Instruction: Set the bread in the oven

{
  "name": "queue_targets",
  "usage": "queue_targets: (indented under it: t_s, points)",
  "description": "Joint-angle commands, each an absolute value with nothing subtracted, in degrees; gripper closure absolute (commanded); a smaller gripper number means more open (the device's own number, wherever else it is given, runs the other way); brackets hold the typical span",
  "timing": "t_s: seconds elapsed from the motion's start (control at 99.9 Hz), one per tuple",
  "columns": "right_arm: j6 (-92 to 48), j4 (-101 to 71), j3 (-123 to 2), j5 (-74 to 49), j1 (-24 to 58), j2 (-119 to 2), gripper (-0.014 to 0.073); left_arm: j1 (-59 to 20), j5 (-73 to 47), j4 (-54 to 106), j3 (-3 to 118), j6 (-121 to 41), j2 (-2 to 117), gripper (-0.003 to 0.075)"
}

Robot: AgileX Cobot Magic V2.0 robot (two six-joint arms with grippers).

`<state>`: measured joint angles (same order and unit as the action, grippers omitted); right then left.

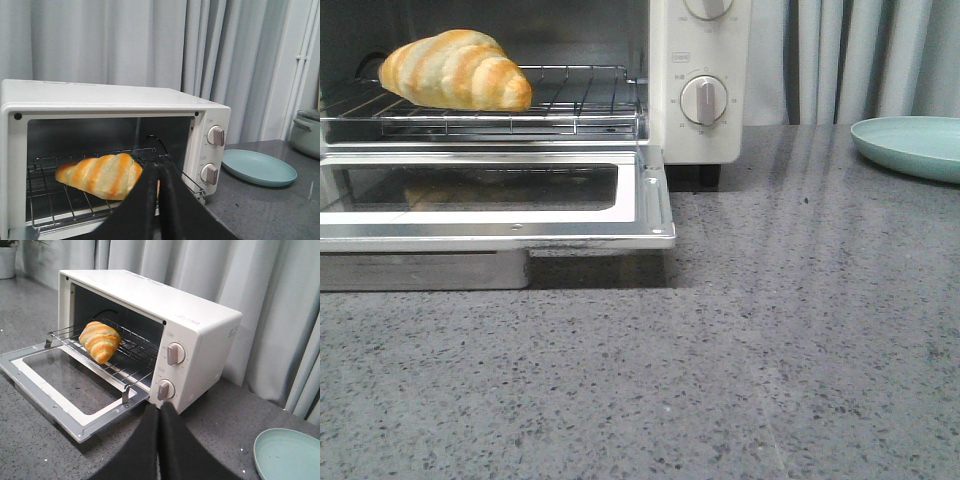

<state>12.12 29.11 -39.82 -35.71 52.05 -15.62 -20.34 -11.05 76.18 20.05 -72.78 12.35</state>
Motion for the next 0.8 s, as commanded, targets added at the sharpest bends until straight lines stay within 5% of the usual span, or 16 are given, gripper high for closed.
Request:
queue_targets:
  t_s: [0.0,0.26,0.381,0.641,0.791]
  points:
    - [12.07,31.04,-41.09,-31.95,51.74,-16.23,0.0662,-20.5,-10.06,77.05,21.55,-72.3,13.56,0.0741]
    - [12.07,31.04,-41.09,-31.95,51.74,-16.23,0.0662,-20.28,-9.84,76.35,20.88,-72.3,13.45,0.0741]
    - [12.07,31.04,-41.09,-31.95,51.74,-16.23,0.0662,-17.89,-11.18,59.46,19.74,-68.66,13.23,0.0741]
    - [12.07,31.04,-41.09,-31.95,51.74,-16.23,0.0662,-5.08,-11.49,8.56,10.46,-7.81,12.38,0.0741]
    - [12.07,31.04,-41.09,-31.95,51.74,-16.23,0.0662,-2.06,-5.61,1.56,5.19,0.0,8.32,0.0741]
